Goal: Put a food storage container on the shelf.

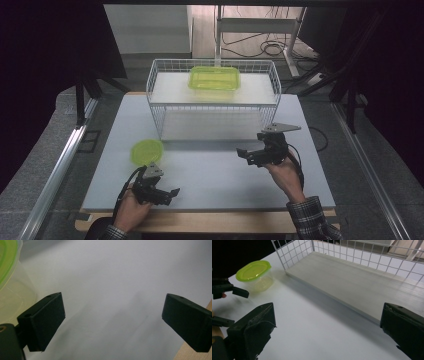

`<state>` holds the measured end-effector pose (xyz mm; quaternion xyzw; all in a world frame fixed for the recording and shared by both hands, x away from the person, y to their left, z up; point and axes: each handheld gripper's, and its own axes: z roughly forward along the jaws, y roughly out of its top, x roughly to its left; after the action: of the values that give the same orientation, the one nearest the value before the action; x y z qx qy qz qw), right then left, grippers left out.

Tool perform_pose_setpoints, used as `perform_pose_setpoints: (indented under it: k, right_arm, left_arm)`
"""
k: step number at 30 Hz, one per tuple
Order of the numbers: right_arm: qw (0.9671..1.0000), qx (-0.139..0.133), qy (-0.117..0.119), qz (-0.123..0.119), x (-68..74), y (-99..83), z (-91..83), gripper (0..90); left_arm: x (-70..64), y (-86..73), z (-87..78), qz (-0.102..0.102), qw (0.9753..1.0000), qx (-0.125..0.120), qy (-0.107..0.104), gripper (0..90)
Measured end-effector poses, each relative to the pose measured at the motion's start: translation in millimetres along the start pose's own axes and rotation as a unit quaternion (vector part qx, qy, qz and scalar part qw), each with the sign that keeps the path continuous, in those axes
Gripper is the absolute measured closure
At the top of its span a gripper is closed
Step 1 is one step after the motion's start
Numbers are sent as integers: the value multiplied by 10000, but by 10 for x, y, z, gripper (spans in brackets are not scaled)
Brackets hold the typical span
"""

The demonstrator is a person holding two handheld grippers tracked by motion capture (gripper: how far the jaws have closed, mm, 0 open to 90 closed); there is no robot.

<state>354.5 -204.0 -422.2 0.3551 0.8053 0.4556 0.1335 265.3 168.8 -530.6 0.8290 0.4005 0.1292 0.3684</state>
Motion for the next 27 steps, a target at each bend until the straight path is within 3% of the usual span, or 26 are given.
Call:
perform_pose_setpoints:
  k: [8, 24, 27]
  right_arm:
    - [9998, 20, -53, -182, 98, -178, -43, 2]
    - [9999, 74, -77, -127, 73, -565, -15, 7]
    - [9997, 195, -91, -108, 58, -657, 21, 7]
  left_arm:
    - [6, 0, -13, -22, 10000, -33, -18, 43]
    - [5, 1, -25, -39, 10000, -49, -63, 33]
    - [7, 0, -25, -27, 10000, -22, -56, 33]
